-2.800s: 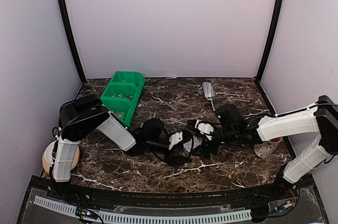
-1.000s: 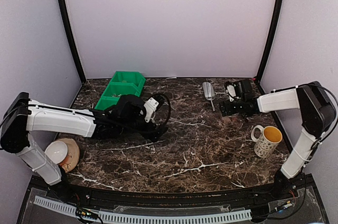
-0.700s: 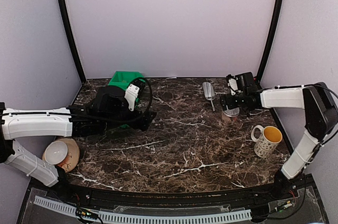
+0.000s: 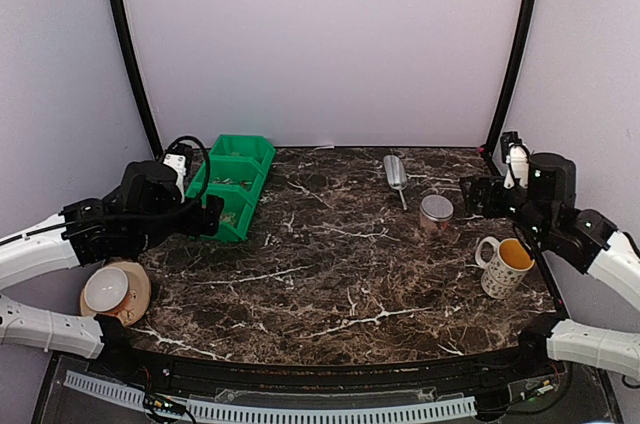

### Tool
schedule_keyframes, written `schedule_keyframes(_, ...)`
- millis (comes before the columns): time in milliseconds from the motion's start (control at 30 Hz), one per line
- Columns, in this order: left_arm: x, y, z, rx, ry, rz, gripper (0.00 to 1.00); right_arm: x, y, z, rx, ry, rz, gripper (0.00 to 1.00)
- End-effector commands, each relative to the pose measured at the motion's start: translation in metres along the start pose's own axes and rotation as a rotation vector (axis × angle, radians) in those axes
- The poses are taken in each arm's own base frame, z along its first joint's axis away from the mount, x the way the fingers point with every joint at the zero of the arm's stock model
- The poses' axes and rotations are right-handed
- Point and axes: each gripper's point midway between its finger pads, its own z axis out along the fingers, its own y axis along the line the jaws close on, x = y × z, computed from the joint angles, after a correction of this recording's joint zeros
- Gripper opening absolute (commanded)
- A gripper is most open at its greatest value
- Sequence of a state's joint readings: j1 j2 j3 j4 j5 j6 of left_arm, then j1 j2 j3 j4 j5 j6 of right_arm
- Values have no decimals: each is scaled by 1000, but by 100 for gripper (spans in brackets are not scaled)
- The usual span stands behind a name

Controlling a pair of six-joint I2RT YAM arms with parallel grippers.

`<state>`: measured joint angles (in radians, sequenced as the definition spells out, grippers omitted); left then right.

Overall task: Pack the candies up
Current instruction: Reset both arms

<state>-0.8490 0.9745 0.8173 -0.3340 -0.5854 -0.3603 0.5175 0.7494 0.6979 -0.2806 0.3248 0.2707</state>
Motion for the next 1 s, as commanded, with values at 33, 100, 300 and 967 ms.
schedule_keyframes(33,15,39,-14,-102,12,0,99,10,-20,-25,60,-7,24,98)
schedule_keyframes(100,17,47,-17,-98,5,-20,99,13,-26,-32,79,-4,13,98)
schedule_keyframes(300,19,70,-21,-97,-13,-65,99,-2,-48,-55,163,-97,53,97)
schedule_keyframes(967,51,114,-4,-159,65,-117,99,0,-70,-55,329,-11,-21,97)
